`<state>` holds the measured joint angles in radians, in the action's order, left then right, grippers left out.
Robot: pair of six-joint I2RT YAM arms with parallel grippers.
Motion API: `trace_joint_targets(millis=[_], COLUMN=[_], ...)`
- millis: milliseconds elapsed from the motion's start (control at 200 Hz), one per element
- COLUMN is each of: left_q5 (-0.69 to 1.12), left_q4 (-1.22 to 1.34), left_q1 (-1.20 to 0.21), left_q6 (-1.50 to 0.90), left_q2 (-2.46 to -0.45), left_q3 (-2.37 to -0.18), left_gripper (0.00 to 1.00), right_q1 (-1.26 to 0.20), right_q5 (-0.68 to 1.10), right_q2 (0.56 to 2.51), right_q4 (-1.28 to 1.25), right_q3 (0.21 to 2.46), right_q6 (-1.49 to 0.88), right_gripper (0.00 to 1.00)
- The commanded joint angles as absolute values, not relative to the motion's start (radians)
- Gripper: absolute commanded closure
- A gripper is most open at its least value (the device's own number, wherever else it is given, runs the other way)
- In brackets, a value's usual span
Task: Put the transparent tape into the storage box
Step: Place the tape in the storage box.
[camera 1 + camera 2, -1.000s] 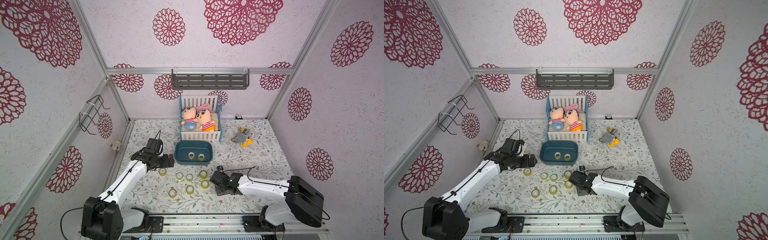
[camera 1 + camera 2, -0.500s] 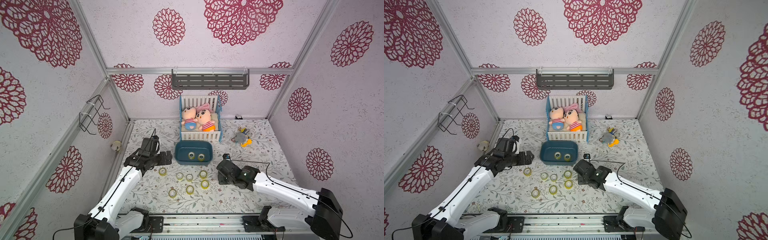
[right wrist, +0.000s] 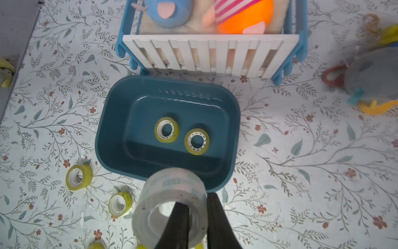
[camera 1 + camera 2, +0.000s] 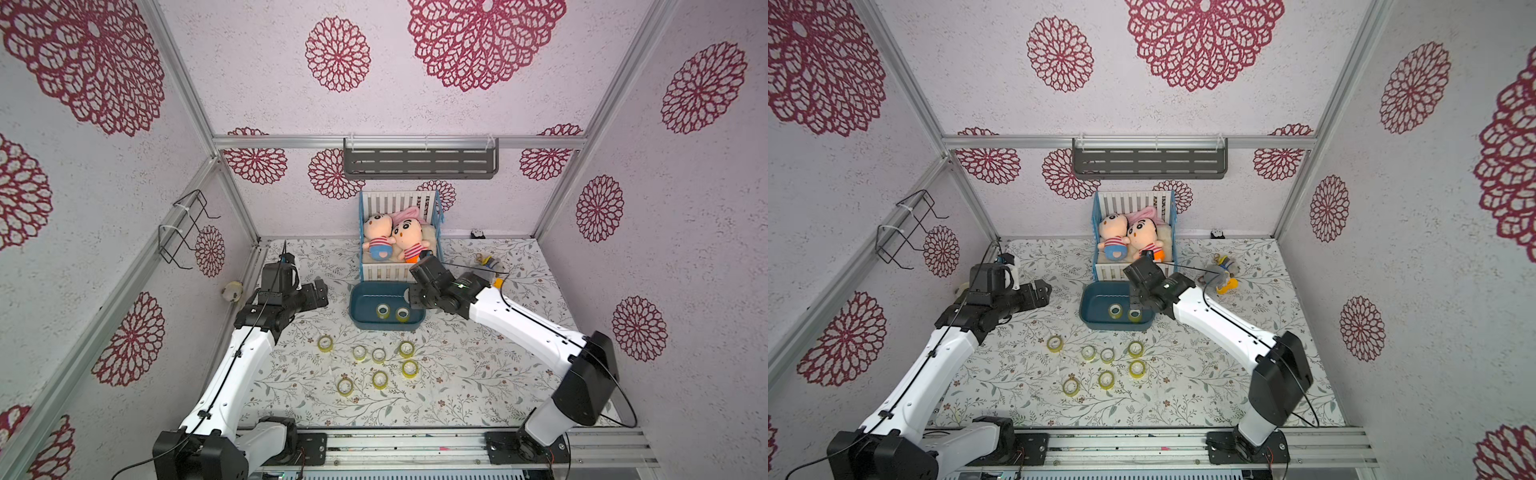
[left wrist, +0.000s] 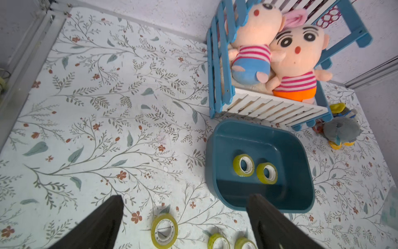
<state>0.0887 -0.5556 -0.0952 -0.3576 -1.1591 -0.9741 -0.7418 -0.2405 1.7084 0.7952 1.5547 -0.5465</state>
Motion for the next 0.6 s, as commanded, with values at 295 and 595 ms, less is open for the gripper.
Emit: trace_joint_targets(millis=[295, 595], left_q5=[-0.005, 0.000], left_q4=[-0.529, -0.538], left_q1=[-0.099, -0.124], left_q6=[-0.321, -0.313], left_q2=[-1.115, -1.160], left_q3=[-0.950, -0.965], left_gripper=[0.03, 0.03], right_q1=[-0.739, -0.782], right_q5=[-0.209, -0.123], right_q2=[2.149, 2.356], right_q4=[0.919, 0.932], right_q3=[1.970, 2.208], right_q6=[-0.464, -0.474], right_gripper=[0.95, 0.95])
